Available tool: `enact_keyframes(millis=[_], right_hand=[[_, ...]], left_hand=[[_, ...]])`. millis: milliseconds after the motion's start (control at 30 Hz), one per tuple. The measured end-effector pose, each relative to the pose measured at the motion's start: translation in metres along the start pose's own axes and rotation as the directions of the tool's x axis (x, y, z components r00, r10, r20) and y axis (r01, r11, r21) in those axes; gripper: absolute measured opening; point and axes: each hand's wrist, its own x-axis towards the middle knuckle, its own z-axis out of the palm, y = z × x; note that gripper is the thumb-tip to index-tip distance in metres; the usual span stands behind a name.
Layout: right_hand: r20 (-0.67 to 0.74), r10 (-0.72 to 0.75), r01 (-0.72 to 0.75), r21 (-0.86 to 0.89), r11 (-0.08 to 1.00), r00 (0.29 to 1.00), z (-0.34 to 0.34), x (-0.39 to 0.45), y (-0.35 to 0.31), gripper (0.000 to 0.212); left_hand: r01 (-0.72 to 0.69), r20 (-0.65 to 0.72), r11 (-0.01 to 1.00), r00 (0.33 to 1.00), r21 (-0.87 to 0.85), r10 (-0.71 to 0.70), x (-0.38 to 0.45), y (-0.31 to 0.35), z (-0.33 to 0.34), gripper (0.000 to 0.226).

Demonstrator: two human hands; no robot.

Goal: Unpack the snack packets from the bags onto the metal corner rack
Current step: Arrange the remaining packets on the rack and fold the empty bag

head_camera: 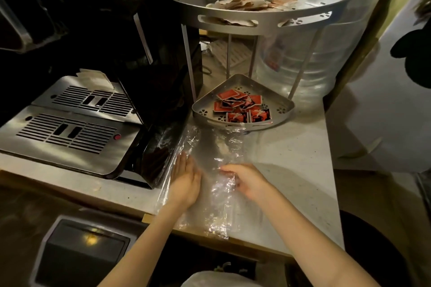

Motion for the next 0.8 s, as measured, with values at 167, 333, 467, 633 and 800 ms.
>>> enact_keyframes(millis=[167, 333, 467, 633, 800], right_hand=[[0.100, -0.238, 0.243, -0.040, 0.969, 0.966, -0.028, -0.009, -0.014, 0.020], [0.163, -0.403, 0.407, 0.011, 0.913, 0.901, -0.064, -0.025, -0.038, 0.018], [0.145, -0.416, 0.408, 0.080, 0.909, 0.898, -0.092, -0.030, -0.044, 0.025], [0.114, -0.303, 0.307, -0.022, 0.951, 0.946, -0.121, -0.035, -0.039, 0.037], [0.140, -0.247, 0.253, -0.029, 0.967, 0.959, -0.141, -0.038, -0.029, 0.041]], left_hand=[[0.053, -0.172, 0.861, 0.972, -0.506, -0.161, 0.001, 0.017, -0.020, 0.046], [0.282, 0.285, 0.268, 0.958, -0.921, -0.026, 0.008, 0.031, -0.038, 0.012], [0.416, 0.427, 0.105, 0.892, -0.903, 0.147, 0.012, 0.044, -0.041, 0.008], [0.369, 0.412, 0.220, 0.889, -0.903, 0.202, 0.020, 0.058, -0.040, 0.020], [0.359, 0.411, 0.219, 0.866, -0.907, 0.283, 0.027, 0.069, -0.036, 0.035]])
